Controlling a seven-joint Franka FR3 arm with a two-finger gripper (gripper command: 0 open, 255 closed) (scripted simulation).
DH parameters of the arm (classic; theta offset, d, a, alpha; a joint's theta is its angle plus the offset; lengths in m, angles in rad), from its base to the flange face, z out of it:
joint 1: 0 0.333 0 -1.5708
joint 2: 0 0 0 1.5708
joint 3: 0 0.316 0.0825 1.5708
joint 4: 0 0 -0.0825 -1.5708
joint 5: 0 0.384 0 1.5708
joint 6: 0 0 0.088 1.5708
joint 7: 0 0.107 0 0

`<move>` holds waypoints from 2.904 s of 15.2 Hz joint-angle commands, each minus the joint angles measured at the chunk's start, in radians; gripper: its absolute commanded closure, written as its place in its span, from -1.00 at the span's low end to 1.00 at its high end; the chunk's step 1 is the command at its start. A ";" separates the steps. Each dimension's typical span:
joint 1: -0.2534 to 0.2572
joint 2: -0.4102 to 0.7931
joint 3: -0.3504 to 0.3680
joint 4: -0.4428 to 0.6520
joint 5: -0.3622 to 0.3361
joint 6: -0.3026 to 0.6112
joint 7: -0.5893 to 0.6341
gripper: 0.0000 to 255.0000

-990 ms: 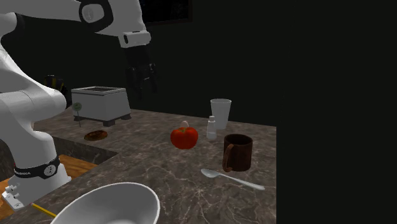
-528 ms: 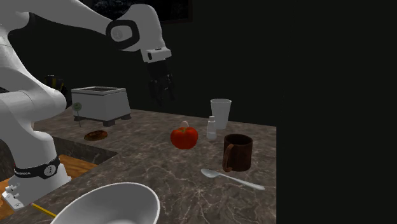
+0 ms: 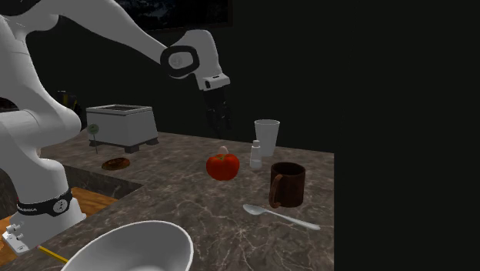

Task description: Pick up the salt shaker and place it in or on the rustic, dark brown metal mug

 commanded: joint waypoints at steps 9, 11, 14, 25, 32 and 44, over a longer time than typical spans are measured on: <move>0.110 0.465 0.035 0.318 -0.496 0.043 0.453 -1.00; 0.157 0.528 0.010 0.380 -0.549 0.032 0.497 -1.00; 0.174 0.561 -0.010 0.386 -0.578 0.054 0.515 -1.00; 0.198 0.613 -0.039 0.398 -0.622 0.084 0.542 -1.00; 0.198 0.613 -0.038 0.398 -0.622 0.084 0.542 1.00; 0.170 0.555 0.002 0.427 -0.556 0.008 0.491 1.00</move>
